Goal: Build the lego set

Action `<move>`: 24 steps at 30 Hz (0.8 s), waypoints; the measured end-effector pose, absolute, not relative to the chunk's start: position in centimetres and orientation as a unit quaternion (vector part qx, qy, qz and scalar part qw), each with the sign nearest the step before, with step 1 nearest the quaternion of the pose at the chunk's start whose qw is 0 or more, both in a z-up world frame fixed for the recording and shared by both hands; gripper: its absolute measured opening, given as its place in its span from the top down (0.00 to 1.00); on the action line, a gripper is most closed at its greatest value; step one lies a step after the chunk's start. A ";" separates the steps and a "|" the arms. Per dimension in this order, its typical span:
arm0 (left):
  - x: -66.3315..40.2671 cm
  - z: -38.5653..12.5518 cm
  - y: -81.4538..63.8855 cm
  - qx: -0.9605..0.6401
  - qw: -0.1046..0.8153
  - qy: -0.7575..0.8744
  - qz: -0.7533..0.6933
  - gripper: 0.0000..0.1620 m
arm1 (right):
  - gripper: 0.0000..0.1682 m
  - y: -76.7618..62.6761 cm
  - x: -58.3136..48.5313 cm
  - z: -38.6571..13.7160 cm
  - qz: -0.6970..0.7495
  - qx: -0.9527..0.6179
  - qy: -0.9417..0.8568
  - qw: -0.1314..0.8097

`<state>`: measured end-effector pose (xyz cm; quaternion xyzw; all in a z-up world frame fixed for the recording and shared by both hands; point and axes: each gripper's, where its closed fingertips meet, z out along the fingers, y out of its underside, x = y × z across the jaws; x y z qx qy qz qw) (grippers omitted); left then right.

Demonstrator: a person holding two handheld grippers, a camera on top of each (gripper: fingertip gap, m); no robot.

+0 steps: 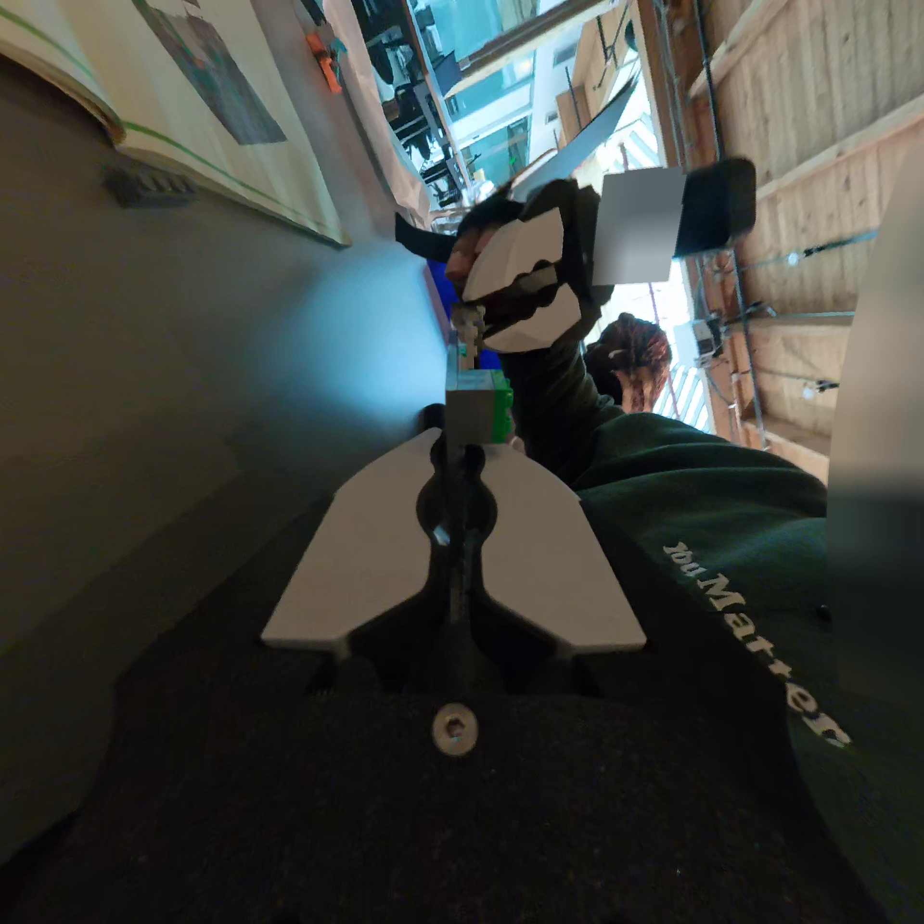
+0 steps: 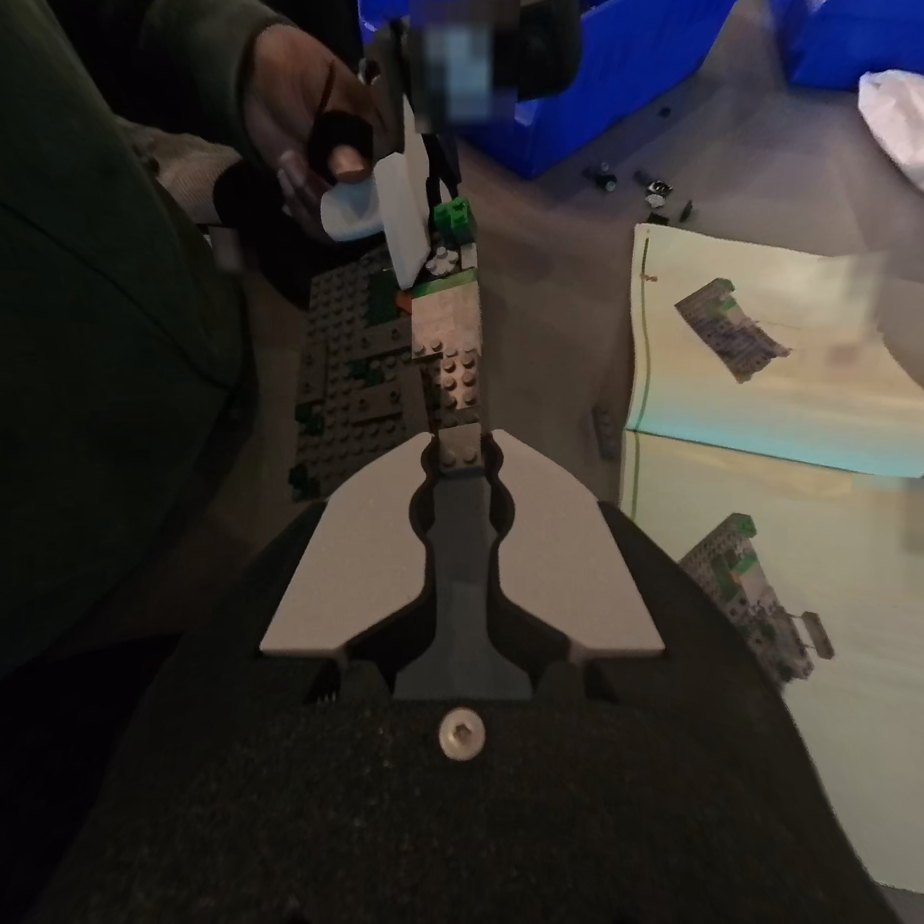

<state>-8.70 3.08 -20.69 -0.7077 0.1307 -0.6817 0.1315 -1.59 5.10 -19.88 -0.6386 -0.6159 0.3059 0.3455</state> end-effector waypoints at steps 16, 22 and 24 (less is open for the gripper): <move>-9.1 -21.6 3.4 -0.715 0.077 0.052 -0.693 0.96 | 0.91 3.1 -3.8 -21.6 0.108 -0.551 -0.738 0.375; -8.9 -21.4 2.6 -0.713 0.068 0.070 -0.694 0.96 | 0.95 3.4 -3.8 -21.1 0.102 -0.548 -0.742 0.372; -8.8 -21.4 2.7 -0.712 0.068 0.071 -0.695 0.96 | 0.95 3.4 -3.8 -21.1 0.105 -0.554 -0.739 0.369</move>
